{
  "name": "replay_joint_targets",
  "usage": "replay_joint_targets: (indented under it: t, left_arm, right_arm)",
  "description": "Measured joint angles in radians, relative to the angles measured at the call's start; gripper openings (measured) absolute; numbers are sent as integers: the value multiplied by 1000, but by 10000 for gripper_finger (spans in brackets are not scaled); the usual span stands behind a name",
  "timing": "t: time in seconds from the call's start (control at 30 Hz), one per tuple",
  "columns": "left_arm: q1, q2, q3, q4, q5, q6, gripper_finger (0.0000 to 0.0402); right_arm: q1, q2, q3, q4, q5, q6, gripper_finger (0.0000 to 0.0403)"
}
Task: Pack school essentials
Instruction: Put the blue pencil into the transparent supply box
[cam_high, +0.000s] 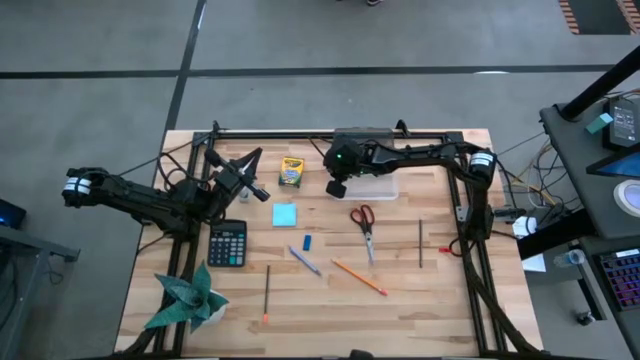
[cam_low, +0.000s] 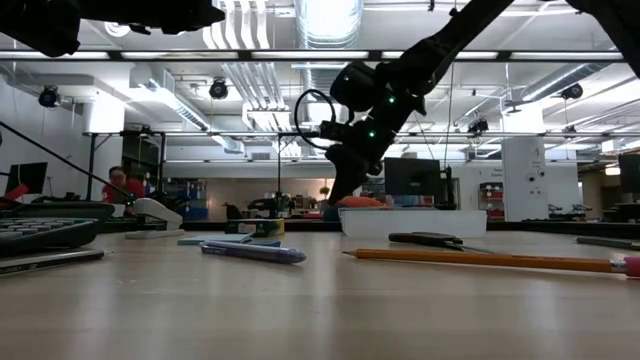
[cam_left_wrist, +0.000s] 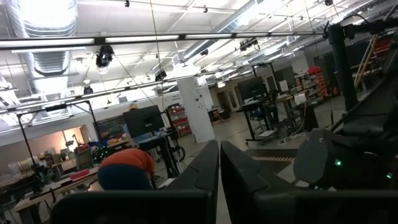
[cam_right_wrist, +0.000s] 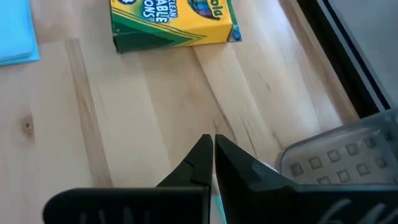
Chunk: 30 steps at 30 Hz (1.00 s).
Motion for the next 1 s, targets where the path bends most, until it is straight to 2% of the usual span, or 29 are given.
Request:
replay_joint_targets:
  t: [0.9,1.0]
  left_arm:
    - [0,0,0,0,0,1,0]
    - [0,0,0,0,0,1,0]
  right_arm:
    - [0,-15,-35,-37,34,11,8]
    - [0,-15,-35,-55,66,10,8]
